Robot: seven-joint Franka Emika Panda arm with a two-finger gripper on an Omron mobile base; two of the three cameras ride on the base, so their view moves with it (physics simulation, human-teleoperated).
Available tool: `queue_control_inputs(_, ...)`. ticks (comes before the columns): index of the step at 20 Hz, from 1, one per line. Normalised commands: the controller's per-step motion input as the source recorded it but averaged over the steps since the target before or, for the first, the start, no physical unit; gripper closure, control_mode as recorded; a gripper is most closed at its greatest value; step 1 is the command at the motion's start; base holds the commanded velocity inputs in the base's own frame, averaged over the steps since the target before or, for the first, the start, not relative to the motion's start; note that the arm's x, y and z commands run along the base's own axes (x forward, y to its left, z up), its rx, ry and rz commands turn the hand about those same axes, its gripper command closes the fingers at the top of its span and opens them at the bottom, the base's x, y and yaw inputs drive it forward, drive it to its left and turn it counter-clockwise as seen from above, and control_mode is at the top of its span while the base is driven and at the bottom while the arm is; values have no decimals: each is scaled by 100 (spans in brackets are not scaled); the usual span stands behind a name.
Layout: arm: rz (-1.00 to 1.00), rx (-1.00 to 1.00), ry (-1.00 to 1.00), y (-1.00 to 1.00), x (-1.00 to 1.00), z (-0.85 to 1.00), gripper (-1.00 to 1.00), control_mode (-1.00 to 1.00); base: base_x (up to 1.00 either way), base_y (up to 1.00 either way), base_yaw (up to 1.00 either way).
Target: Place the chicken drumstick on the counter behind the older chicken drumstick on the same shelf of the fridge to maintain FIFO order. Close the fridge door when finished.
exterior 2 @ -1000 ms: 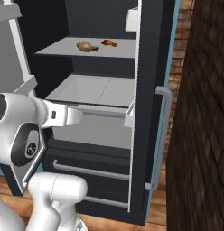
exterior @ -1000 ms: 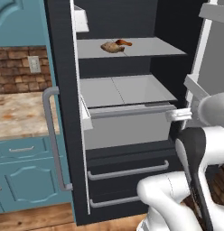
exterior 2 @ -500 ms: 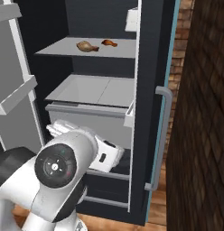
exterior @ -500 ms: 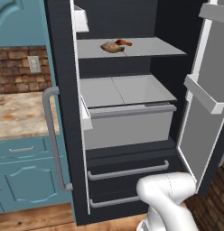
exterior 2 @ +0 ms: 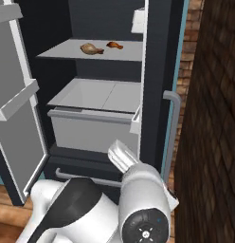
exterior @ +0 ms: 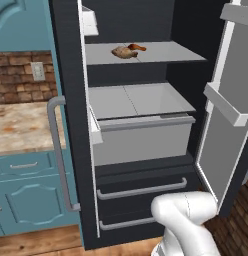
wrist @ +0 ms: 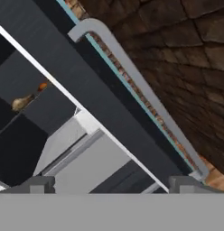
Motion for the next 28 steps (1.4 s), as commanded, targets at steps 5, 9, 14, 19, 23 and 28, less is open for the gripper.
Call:
queue_control_inputs(5, 1, 28, -12, -76, 19, -47, -100, -100, 0, 0, 0)
queue_control_inputs(9, 12, 25, 0, -58, 80, -48, -100, -100, 0, 0, 0)
queue_control_inputs(14, 16, 24, 0, -60, 93, -41, -100, -100, 0, 0, 0)
queue_control_inputs(19, 10, 25, 0, -52, 81, -34, -100, -100, 0, 0, 0)
queue_control_inputs(23, 2, 22, 0, -57, 64, -13, -100, -100, 0, 0, 0)
queue_control_inputs(28, 0, 15, 9, -21, 62, -14, -100, -100, 0, 0, 0)
